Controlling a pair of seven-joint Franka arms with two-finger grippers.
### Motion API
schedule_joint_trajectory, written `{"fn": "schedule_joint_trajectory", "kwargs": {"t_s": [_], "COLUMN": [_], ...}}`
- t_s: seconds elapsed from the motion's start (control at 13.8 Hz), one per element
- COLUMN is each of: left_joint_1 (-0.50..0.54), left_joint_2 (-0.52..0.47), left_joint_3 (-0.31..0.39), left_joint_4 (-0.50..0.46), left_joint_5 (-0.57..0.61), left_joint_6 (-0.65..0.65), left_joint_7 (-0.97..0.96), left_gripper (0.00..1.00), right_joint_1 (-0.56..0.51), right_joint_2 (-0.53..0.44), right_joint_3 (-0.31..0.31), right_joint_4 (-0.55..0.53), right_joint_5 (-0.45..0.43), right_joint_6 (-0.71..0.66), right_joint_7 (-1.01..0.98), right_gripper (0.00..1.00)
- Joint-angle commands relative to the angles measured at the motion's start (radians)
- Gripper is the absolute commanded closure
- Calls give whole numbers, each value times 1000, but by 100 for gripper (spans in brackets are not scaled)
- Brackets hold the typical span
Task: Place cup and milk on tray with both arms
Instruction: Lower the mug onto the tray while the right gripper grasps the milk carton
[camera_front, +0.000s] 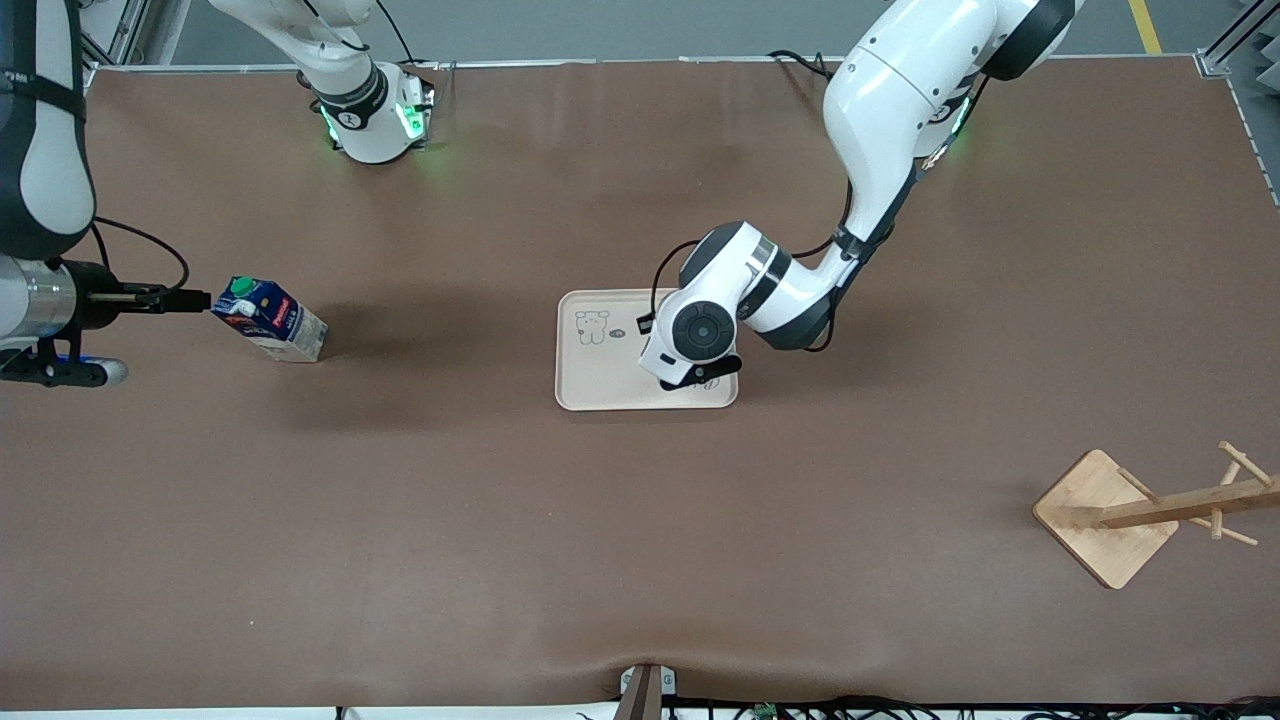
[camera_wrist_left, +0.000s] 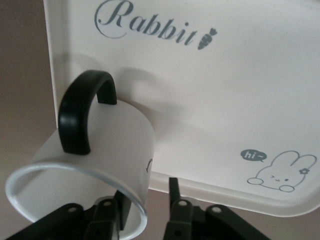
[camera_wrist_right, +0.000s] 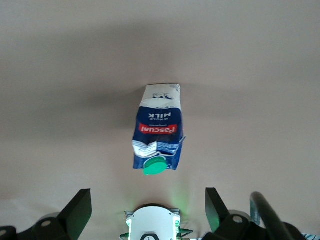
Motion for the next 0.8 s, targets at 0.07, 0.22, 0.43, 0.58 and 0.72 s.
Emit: {"fn": "schedule_joint_trajectory", "kwargs": {"t_s": [0.07, 0.22, 0.43, 0.58, 0.72], "left_joint_1": [1, 0, 4, 36, 87], "left_joint_2": [4, -12, -73, -139, -218], "left_joint_3": [15, 15, 16, 18, 19], "left_joint_4": [24, 42, 56, 56, 56], "left_joint_5": [-15, -11, 3, 43, 119], "left_joint_6": [-10, -10, -14, -69, -131], "left_joint_7": [-11, -32, -47, -47, -43], "left_gripper": [41, 0, 0, 0, 0], "right_joint_1": [-3, -9, -13, -15, -16], "right_joint_2": [1, -45, -89, -121, -173], "right_joint_3": [11, 11, 11, 11, 11], "right_joint_4": [-75, -196, -322, -414, -566], "right_joint_5": [10, 8, 8, 8, 8], "right_joint_6": [34, 208, 281, 376, 527], "right_joint_7": [-3, -3, -1, -3, -3], "right_gripper": [0, 0, 0, 0, 0]}}
